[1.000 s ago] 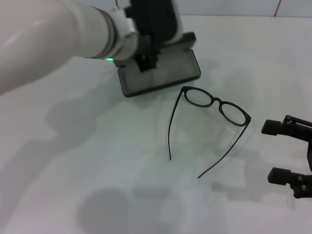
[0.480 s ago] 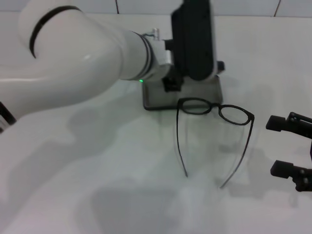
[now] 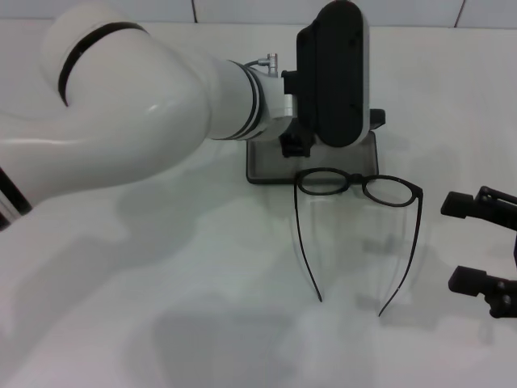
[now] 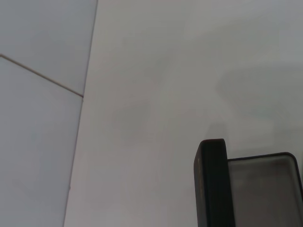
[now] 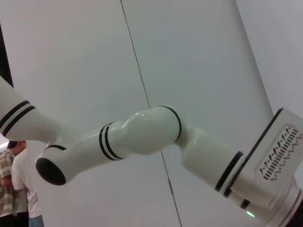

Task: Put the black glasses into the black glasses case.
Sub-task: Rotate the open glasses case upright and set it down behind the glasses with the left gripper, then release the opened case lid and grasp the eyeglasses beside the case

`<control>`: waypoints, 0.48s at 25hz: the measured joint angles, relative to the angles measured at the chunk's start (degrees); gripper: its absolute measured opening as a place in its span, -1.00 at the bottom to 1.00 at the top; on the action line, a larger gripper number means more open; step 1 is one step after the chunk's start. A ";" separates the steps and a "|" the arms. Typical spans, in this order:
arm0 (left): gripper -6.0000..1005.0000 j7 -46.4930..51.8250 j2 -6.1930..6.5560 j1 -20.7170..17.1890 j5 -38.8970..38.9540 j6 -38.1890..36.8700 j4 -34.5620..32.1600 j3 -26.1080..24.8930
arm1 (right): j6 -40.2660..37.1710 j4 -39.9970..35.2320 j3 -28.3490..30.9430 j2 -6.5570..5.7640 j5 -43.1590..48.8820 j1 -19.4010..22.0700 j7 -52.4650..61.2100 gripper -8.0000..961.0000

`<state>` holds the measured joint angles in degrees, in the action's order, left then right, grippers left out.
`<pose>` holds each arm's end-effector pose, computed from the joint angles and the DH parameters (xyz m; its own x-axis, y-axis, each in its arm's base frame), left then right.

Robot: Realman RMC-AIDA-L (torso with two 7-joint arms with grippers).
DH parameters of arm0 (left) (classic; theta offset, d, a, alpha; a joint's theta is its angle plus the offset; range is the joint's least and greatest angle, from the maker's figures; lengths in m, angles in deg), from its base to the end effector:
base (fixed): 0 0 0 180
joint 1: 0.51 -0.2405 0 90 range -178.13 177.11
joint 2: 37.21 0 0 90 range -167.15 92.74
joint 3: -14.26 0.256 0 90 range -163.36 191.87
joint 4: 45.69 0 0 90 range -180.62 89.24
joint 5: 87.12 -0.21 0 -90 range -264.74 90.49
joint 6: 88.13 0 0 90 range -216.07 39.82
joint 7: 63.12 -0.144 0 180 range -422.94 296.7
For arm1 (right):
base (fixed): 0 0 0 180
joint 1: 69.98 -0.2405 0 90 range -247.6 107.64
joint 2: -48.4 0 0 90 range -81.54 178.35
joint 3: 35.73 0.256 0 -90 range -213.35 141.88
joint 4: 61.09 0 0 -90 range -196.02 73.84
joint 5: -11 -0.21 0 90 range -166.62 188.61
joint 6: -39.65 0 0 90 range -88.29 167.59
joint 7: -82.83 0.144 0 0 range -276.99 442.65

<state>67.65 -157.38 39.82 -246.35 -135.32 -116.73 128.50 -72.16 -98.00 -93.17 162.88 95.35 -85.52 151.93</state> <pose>-0.0994 0.3741 -0.1069 0.8741 -0.2312 -0.4272 -0.4237 -0.7930 -0.4378 0.2622 0.2386 0.0350 0.6131 -0.1716 -0.7711 -0.2449 -0.9693 0.0210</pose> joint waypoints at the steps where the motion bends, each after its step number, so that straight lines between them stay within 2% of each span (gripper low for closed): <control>1: -0.58 0.00 0.00 0.00 0.00 0.00 0.00 0.00 | -0.02 0.00 0.06 0.02 0.01 0.19 -0.13 0.81; 7: -0.57 -3.26 -0.09 -0.63 0.38 0.73 0.00 0.30 | -0.27 0.52 0.13 -0.05 0.02 0.53 -0.52 0.81; 12: -0.44 -3.46 -0.07 -1.01 0.51 0.73 -0.38 0.32 | -0.27 0.79 0.10 -0.07 0.02 0.59 -1.16 0.81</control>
<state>64.19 -157.45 38.81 -245.84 -134.59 -117.10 128.82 -72.43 -97.21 -93.07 162.81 95.38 -84.92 150.77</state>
